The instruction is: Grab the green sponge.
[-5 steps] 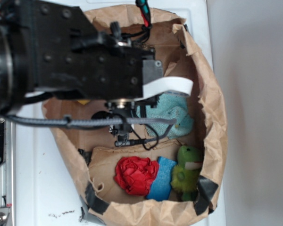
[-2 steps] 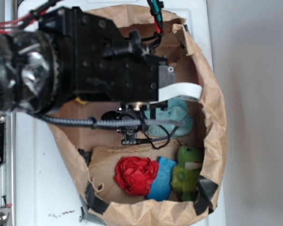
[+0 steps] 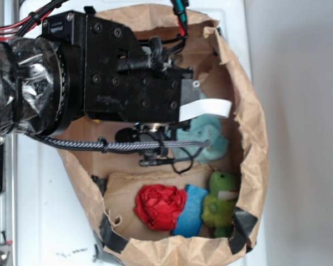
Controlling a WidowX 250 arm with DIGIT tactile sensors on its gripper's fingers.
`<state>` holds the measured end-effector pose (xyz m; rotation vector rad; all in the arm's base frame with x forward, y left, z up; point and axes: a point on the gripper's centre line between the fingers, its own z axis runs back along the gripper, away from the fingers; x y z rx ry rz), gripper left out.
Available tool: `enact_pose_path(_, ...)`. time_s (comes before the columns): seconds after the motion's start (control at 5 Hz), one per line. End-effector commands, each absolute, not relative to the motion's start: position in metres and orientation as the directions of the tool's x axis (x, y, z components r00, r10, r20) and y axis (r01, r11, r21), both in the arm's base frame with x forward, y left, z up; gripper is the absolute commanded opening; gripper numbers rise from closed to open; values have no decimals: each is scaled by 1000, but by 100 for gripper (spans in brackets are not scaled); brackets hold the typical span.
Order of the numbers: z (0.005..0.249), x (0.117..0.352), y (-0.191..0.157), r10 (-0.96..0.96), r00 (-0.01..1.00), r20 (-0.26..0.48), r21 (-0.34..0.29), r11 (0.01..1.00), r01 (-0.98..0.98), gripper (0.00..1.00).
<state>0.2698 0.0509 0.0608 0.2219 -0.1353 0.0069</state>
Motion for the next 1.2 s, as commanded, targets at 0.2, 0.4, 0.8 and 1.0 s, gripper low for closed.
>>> enact_pose_path(0.2, 104, 271, 58, -12, 987, 158, 221, 975, -23, 100)
enact_pose_path(0.4, 105, 270, 63, -9, 992, 123, 229, 973, -19, 100)
enact_pose_path(0.8, 97, 264, 79, -2, 998, 57, 309, 951, -16, 100)
enact_pose_path(1.0, 95, 265, 81, 3, 998, 55, 319, 948, -20, 100)
